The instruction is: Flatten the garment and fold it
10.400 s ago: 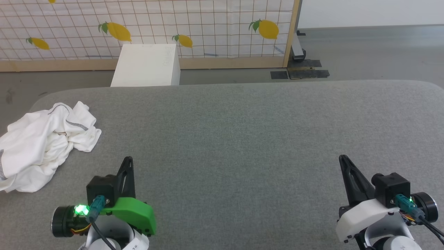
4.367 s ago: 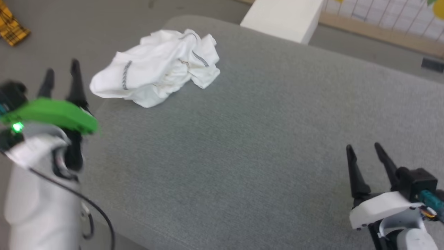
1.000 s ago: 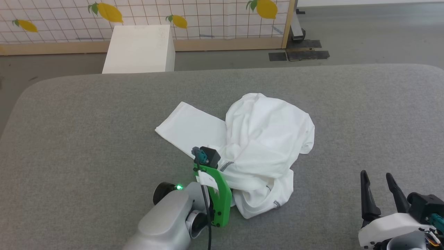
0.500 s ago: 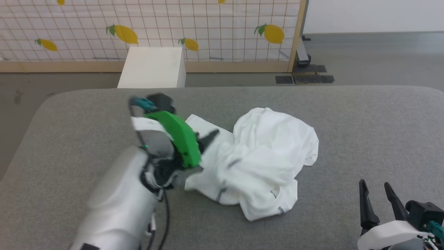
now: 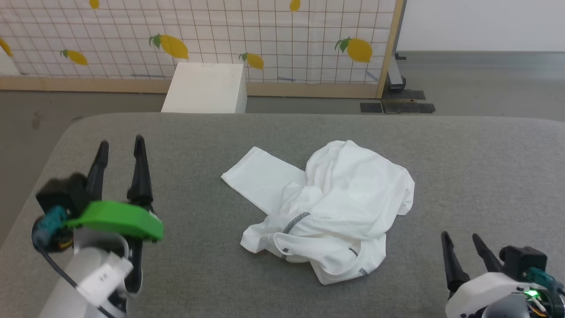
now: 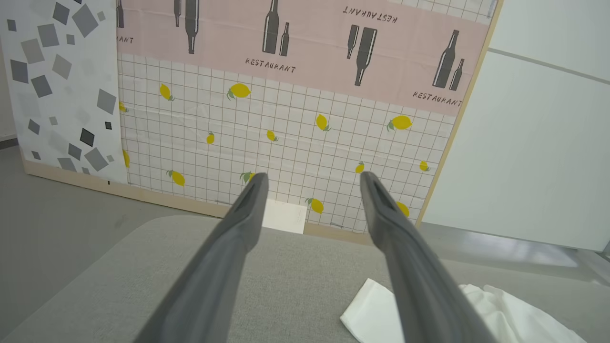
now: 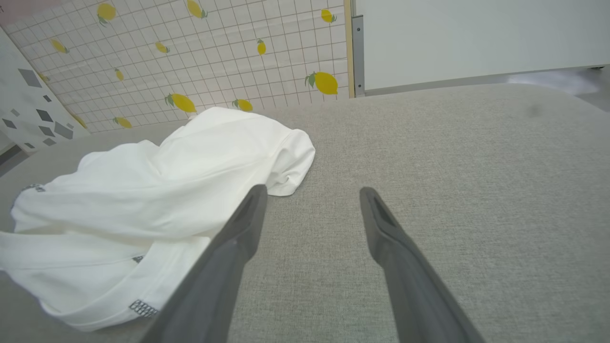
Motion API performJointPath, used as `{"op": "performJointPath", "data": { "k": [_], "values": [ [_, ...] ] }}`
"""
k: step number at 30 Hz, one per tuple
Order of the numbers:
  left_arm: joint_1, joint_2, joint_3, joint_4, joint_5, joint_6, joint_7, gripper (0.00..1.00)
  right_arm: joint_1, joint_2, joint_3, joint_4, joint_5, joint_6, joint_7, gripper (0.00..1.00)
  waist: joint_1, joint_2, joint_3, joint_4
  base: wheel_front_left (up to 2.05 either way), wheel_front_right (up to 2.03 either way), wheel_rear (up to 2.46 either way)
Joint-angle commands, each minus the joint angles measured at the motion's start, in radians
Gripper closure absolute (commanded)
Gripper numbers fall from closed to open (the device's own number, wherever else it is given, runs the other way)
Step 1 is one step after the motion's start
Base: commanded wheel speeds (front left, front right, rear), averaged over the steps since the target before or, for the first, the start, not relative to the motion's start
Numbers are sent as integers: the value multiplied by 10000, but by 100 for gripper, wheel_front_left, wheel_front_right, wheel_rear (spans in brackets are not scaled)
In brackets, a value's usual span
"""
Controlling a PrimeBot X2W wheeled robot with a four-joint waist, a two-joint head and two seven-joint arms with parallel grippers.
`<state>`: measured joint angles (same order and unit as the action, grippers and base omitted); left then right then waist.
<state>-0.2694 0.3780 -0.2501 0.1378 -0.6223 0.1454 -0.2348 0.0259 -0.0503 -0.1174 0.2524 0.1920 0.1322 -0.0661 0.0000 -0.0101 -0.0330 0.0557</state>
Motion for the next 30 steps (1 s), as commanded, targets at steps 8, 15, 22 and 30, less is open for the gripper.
{"op": "performJointPath", "data": {
  "k": [8, 15, 22, 30],
  "values": [
    [1514, -234, -25, -334, 1180, 289, -262, 0, -1208, 1, 682, -353, -825, -15, 3177, 0, 0, 98, 701, 127, 0, 0, 0],
    [1515, -754, 72, -380, 1560, 318, -267, 0, -2681, -219, 2074, 161, -1717, -15, 6708, 0, 0, 98, 1351, 531, 0, 0, 0],
    [1267, -1259, 212, -393, 1909, 143, -268, 0, -3373, -640, 3130, 1099, -1885, -15, 8055, 0, 0, 98, 1933, 940, 0, 0, 0],
    [1201, -1556, 328, -161, 2099, -134, -269, 0, -3465, -880, 3778, 1425, -1108, -15, 8057, 100, 0, 98, 1940, 942, 0, 0, 0]
  ]
}}
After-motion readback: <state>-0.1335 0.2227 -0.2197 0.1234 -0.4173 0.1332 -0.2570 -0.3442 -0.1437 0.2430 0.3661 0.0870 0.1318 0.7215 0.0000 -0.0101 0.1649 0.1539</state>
